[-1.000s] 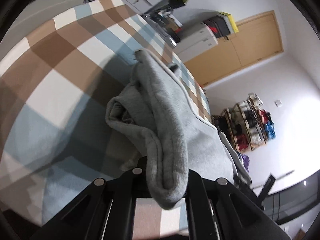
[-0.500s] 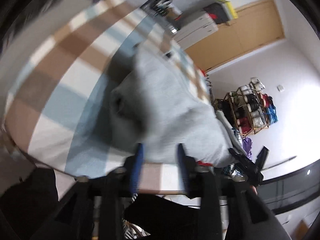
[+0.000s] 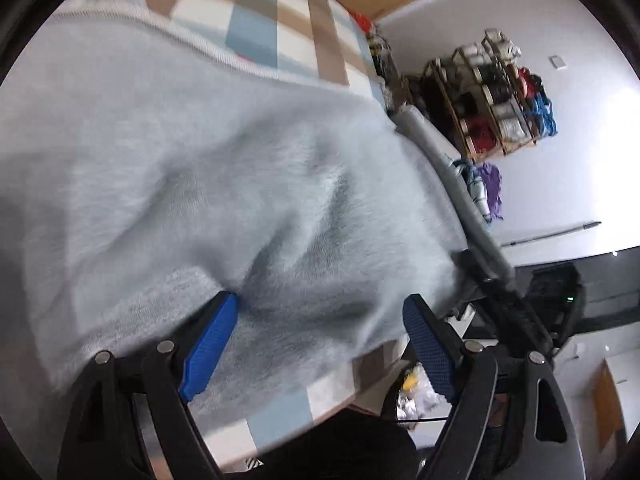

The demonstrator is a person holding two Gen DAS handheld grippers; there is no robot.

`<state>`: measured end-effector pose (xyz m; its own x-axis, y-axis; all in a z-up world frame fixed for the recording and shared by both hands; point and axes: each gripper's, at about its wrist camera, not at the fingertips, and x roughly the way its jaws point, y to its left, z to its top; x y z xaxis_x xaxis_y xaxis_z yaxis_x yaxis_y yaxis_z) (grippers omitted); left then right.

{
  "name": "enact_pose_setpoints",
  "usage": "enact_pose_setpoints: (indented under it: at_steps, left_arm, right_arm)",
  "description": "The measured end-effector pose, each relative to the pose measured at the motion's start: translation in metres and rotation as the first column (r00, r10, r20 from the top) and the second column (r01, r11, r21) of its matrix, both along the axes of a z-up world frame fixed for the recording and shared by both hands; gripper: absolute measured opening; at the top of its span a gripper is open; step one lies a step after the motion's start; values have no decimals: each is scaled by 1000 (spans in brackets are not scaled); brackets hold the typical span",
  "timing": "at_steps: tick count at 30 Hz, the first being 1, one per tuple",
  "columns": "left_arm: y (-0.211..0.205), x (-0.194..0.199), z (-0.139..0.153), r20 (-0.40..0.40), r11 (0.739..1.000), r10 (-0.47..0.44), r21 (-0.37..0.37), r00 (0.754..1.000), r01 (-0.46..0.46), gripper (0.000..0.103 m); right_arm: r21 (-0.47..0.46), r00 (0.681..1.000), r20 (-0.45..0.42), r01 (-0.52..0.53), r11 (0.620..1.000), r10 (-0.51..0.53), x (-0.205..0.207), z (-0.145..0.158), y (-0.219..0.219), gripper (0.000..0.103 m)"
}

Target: Fold large clothes

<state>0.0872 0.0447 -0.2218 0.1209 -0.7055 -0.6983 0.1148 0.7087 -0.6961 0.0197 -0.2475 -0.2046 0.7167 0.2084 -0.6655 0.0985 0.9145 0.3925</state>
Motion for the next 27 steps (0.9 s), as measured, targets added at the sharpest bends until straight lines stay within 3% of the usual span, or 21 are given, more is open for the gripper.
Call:
enact_pose_setpoints:
  at_steps: [4,7,9,11,14,16,17,18,19,22,25,26,27]
  left_arm:
    - [14,9,-11,-73,994,-3,-109,997,-5,79]
    - [27,6,5,-151,993,41,-106,988,-57,62]
    - [27,1,35,-89,979,26,-202,996,-43,62]
    - [15,-1,57,-10,974,-22,-226,1000,19,63]
    - [-8,10,49,-63,953,-49,-302,997,28,64]
    - [-24,20,16,-129,967,-68,-253,989,33,64]
    - [-28,25,-2,-160,973,-64,-230,985,26,58]
    - [-32,27,-18,-164,972,-33,-233,986,-6,46]
    - [-30,27,-23,-127,980,14,-196,992,-39,18]
    - [-29,23,-26,-112,973,28,-227,993,-53,17]
    - [-25,20,-16,-179,976,10,-211,984,-48,18]
    - [-25,17,-7,-187,980,5,-196,982,-43,18]
    - [-28,14,4,-152,987,-5,-162,988,-20,18]
  right_arm:
    - [-44,997,45,-64,997,66,4,10,12,27]
    - [-44,997,46,-65,997,67,9,12,19,27]
    - [-33,997,43,-62,998,63,11,9,18,27]
    - [-26,997,44,-56,998,57,11,7,15,27]
    - [8,999,34,-36,999,35,11,2,7,28]
    - [19,999,27,-24,1000,24,10,-1,5,28]
    - [17,999,24,-23,1000,23,9,-1,5,28]
    - [14,999,21,-26,1000,26,9,-1,5,28]
    - [7,999,21,-25,1000,25,9,0,6,28]
    - [-18,999,29,-41,999,41,10,2,10,28]
    - [-16,999,27,-40,999,40,13,0,11,30]
    - [-4,999,28,-39,999,39,14,-1,9,35]
    - [14,999,28,-39,999,39,14,-3,8,50]
